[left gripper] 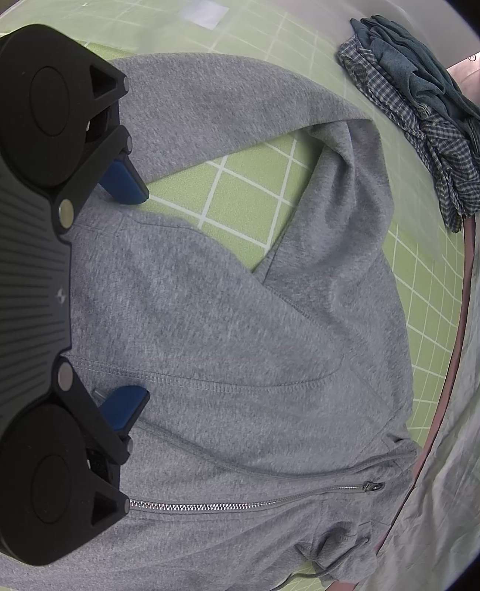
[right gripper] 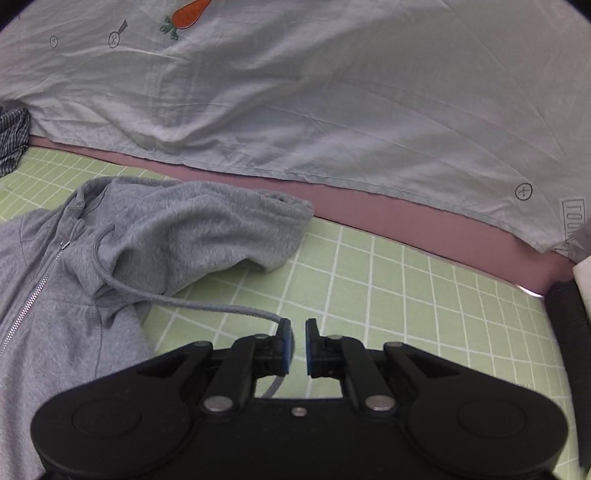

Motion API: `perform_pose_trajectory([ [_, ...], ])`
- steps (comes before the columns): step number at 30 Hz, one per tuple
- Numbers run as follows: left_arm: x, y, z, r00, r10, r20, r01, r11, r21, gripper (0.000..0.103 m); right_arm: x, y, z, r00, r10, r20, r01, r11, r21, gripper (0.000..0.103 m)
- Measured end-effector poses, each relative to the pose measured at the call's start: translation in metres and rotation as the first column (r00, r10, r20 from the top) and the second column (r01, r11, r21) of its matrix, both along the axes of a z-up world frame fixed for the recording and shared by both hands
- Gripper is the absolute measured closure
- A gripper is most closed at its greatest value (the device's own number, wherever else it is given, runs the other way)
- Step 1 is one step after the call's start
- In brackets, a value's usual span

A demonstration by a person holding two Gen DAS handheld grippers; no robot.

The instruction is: Fold clothes

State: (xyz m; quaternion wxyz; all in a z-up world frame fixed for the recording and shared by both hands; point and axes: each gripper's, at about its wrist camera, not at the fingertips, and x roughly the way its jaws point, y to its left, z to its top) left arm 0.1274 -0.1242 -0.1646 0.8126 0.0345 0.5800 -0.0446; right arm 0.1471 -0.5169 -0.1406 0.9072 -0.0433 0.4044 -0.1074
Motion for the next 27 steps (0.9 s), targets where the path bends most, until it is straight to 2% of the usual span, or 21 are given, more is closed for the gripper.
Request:
perform_pose_trajectory([
  [3, 0.000, 0.000, 0.000, 1.000, 0.000, 0.001, 0.000, 1.000, 0.000, 0.000, -0.014, 0.004, -0.010, 0.999, -0.007, -0.037, 0.009, 0.999, 0.047, 0.082],
  [6, 0.000, 0.000, 0.001, 1.000, 0.003, 0.000, -0.003, 1.000, 0.000, 0.000, -0.026, 0.009, -0.022, 0.997, -0.027, -0.071, 0.034, 0.995, 0.094, 0.081],
  [13, 0.001, 0.001, 0.003, 1.000, 0.004, 0.000, -0.004, 1.000, -0.002, 0.000, -0.031, 0.014, -0.021, 0.997, -0.047, -0.063, 0.058, 0.981, 0.187, 0.080],
  [15, 0.001, 0.001, 0.002, 1.000, 0.003, 0.001, -0.003, 1.000, -0.002, 0.000, -0.028, 0.017, -0.024, 0.995, -0.042, -0.088, 0.057, 0.983, 0.174, 0.087],
  [16, 0.001, 0.000, 0.002, 1.000, 0.003, 0.001, -0.003, 1.000, -0.002, 0.000, -0.027, 0.018, -0.026, 0.995, -0.039, -0.095, 0.054, 0.985, 0.163, 0.095],
  [18, 0.001, 0.000, 0.002, 1.000, 0.003, 0.003, -0.003, 1.000, -0.002, 0.000, -0.027, 0.019, -0.027, 0.995, -0.032, -0.093, 0.046, 0.987, 0.154, 0.099],
  [23, 0.001, -0.001, 0.002, 1.000, 0.003, 0.004, -0.003, 1.000, -0.001, 0.000, -0.016, -0.002, -0.026, 0.994, -0.082, -0.071, 0.089, 0.991, 0.099, 0.101],
  [27, 0.001, -0.001, 0.002, 1.000, 0.005, 0.004, -0.005, 1.000, -0.002, 0.000, -0.012, -0.027, -0.010, 0.989, -0.145, -0.021, 0.147, 0.982, 0.120, 0.098],
])
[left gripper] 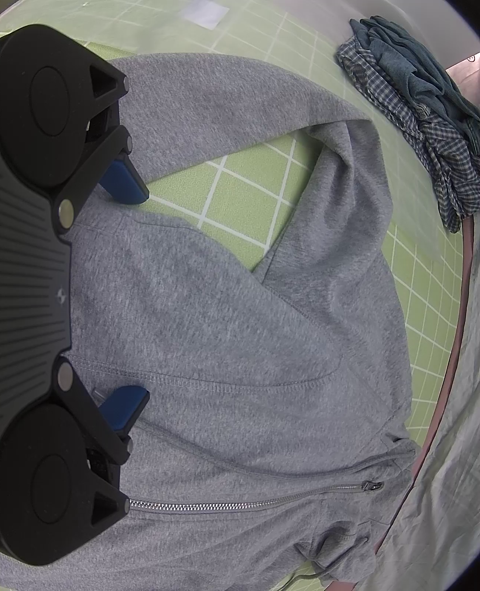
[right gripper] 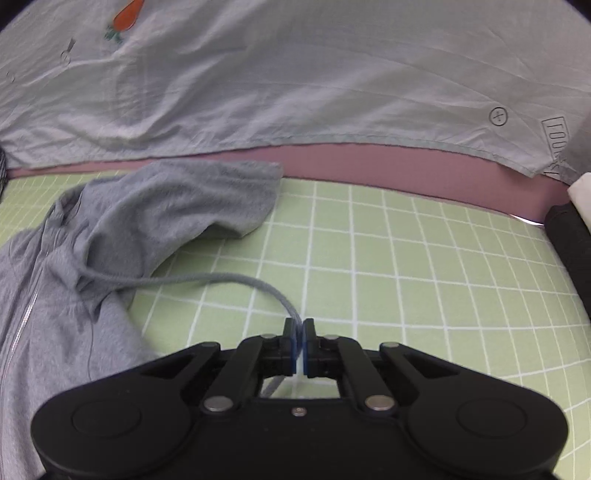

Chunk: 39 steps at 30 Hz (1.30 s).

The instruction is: Fold clothes

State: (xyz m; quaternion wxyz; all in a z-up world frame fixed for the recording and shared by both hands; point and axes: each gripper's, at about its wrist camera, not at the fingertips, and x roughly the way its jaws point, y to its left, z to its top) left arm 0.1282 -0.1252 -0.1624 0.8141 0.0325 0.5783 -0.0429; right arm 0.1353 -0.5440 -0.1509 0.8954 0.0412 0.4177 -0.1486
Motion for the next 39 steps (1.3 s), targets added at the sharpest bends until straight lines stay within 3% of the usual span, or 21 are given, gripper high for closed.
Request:
perform_pose_trajectory([
  [1, 0.000, 0.000, 0.000, 1.000, 0.000, -0.001, 0.000, 1.000, 0.000, 0.000, -0.001, -0.003, 0.003, 1.000, -0.009, 0.003, 0.009, 1.000, -0.001, 0.091],
  [2, 0.000, 0.000, 0.000, 1.000, 0.000, -0.001, 0.000, 1.000, 0.000, 0.000, -0.005, -0.003, 0.005, 1.000, -0.013, 0.007, 0.013, 1.000, -0.002, 0.075],
  [4, 0.001, 0.000, 0.000, 1.000, 0.000, -0.002, 0.000, 1.000, 0.000, 0.000, -0.013, 0.000, 0.004, 1.000, -0.015, 0.004, 0.015, 1.000, 0.021, 0.066],
  [7, 0.001, 0.000, 0.000, 1.000, -0.001, -0.004, 0.001, 1.000, 0.001, 0.000, -0.023, 0.005, -0.001, 1.000, -0.018, -0.012, 0.019, 0.998, 0.065, 0.061],
  [10, 0.001, 0.000, 0.000, 1.000, 0.000, -0.005, 0.000, 1.000, 0.001, 0.000, -0.029, 0.012, -0.009, 0.999, -0.035, -0.020, 0.036, 0.996, 0.086, 0.044],
  [12, 0.001, -0.001, 0.000, 1.000, 0.000, -0.005, 0.000, 1.000, 0.001, 0.000, -0.032, 0.016, -0.013, 0.999, -0.049, -0.021, 0.051, 0.994, 0.100, 0.029],
  [14, 0.001, -0.001, 0.000, 1.000, 0.000, -0.005, 0.000, 1.000, 0.001, 0.000, -0.033, 0.019, -0.014, 0.997, -0.077, -0.011, 0.078, 0.991, 0.108, 0.001],
  [15, 0.001, -0.001, 0.000, 1.000, 0.000, -0.005, 0.000, 1.000, 0.001, 0.000, -0.034, 0.020, -0.014, 0.995, -0.097, -0.002, 0.097, 0.991, 0.097, 0.000],
  [21, 0.002, -0.001, -0.001, 1.000, 0.000, -0.003, 0.000, 1.000, 0.002, 0.000, -0.036, 0.017, -0.011, 0.982, -0.189, 0.029, 0.187, 0.980, 0.062, 0.000],
  [27, 0.003, -0.003, -0.001, 1.000, 0.000, -0.001, 0.000, 1.000, 0.002, 0.000, -0.037, 0.019, -0.011, 0.977, -0.214, -0.010, 0.214, 0.974, 0.069, 0.003],
  [32, 0.004, -0.004, -0.001, 1.000, 0.002, -0.001, -0.002, 1.000, 0.002, 0.000, -0.037, 0.026, -0.011, 0.980, -0.197, -0.035, 0.200, 0.975, 0.099, 0.041],
  [36, 0.003, -0.005, -0.002, 1.000, 0.002, 0.000, -0.002, 1.000, 0.002, 0.000, -0.036, 0.032, -0.014, 0.984, -0.169, -0.057, 0.174, 0.979, 0.104, 0.056],
  [38, 0.004, -0.005, -0.002, 1.000, 0.002, -0.001, -0.002, 1.000, 0.002, 0.000, -0.034, 0.035, -0.013, 0.991, -0.122, -0.059, 0.127, 0.988, 0.088, 0.085],
  [39, 0.004, -0.006, -0.002, 1.000, 0.002, -0.001, -0.002, 1.000, 0.002, 0.000, -0.033, 0.036, -0.012, 0.994, -0.095, -0.061, 0.100, 0.991, 0.085, 0.092],
])
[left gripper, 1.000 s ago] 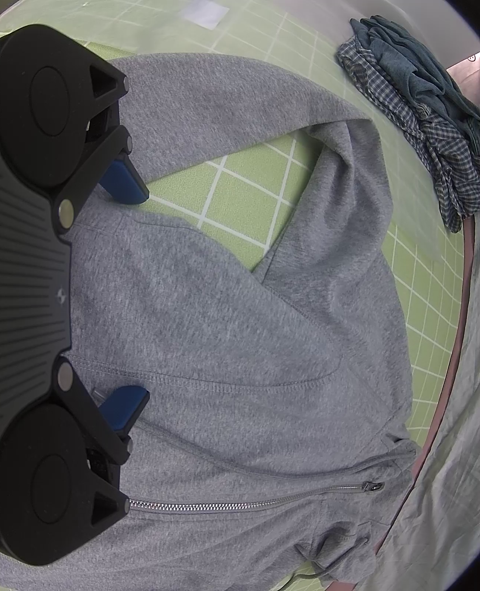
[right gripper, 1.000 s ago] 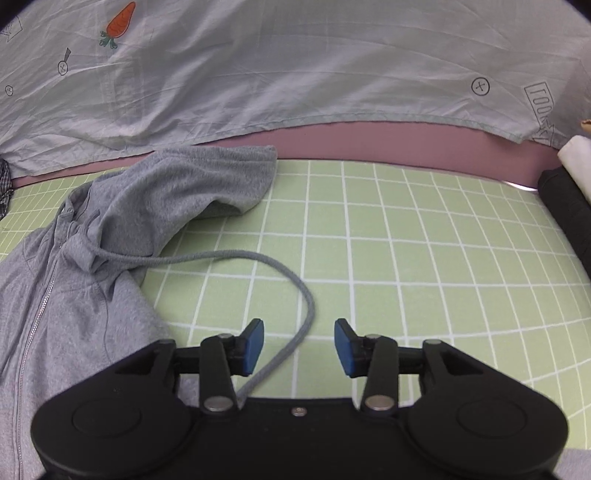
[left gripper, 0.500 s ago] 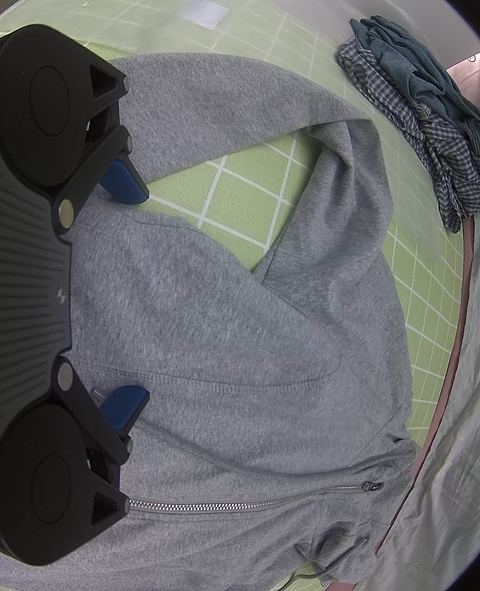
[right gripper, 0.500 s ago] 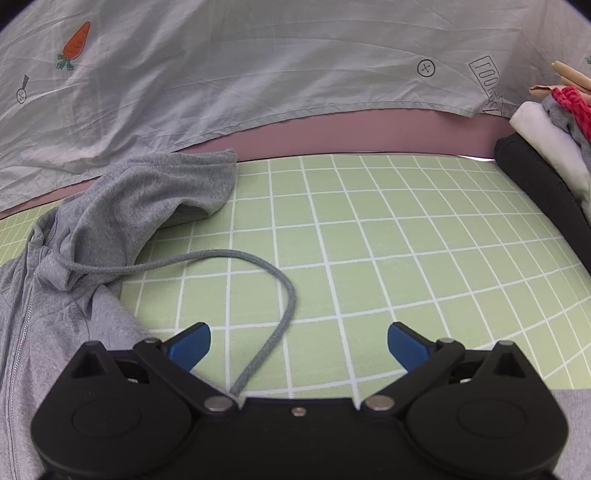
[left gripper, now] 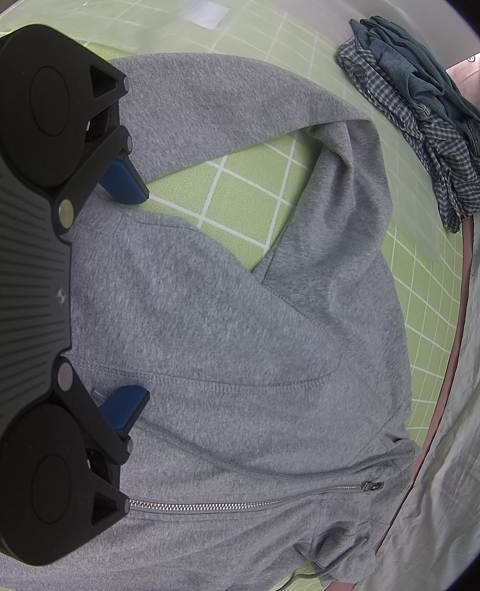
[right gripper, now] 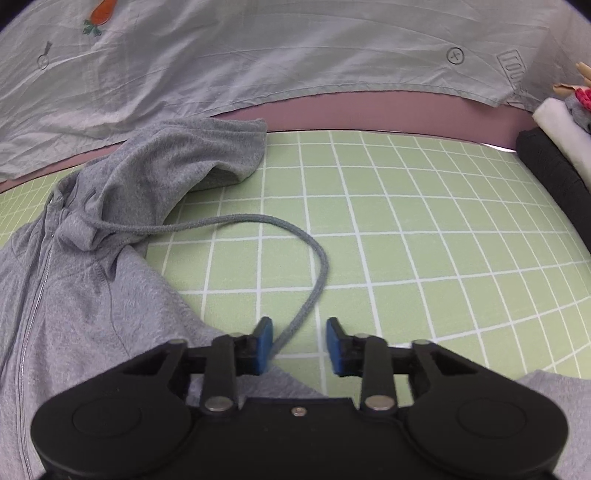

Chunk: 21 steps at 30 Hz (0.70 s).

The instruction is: Fold clothes

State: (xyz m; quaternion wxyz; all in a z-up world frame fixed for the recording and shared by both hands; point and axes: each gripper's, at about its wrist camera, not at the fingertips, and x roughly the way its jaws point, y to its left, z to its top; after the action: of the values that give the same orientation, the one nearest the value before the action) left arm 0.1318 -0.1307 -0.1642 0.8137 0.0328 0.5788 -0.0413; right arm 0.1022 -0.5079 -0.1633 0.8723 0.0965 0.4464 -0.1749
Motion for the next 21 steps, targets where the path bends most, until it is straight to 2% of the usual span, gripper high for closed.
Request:
perform_pose_trajectory([
  [1, 0.000, -0.001, 0.000, 1.000, 0.001, 0.000, -0.001, 1.000, 0.000, 0.000, 0.002, 0.000, 0.000, 1.000, 0.019, -0.001, -0.019, 1.000, -0.008, 0.100],
  [6, -0.001, -0.001, 0.000, 1.000, 0.001, 0.001, -0.001, 1.000, 0.000, 0.000, 0.017, -0.018, 0.008, 0.999, 0.043, 0.003, -0.042, 0.995, -0.086, 0.101],
  [11, -0.001, -0.002, -0.001, 1.000, 0.004, 0.002, -0.004, 1.000, 0.000, 0.000, 0.032, -0.049, 0.059, 0.992, 0.025, 0.125, -0.007, 0.989, -0.146, 0.101],
  [16, -0.002, -0.002, -0.002, 1.000, 0.005, 0.006, -0.005, 1.000, 0.000, 0.000, 0.019, -0.054, 0.117, 0.960, 0.035, 0.278, 0.004, 0.990, -0.139, 0.101],
  [21, -0.001, -0.002, -0.002, 1.000, 0.004, -0.003, -0.004, 1.000, 0.001, 0.000, -0.003, -0.038, 0.137, 0.945, 0.034, 0.325, -0.007, 0.996, -0.085, 0.101],
])
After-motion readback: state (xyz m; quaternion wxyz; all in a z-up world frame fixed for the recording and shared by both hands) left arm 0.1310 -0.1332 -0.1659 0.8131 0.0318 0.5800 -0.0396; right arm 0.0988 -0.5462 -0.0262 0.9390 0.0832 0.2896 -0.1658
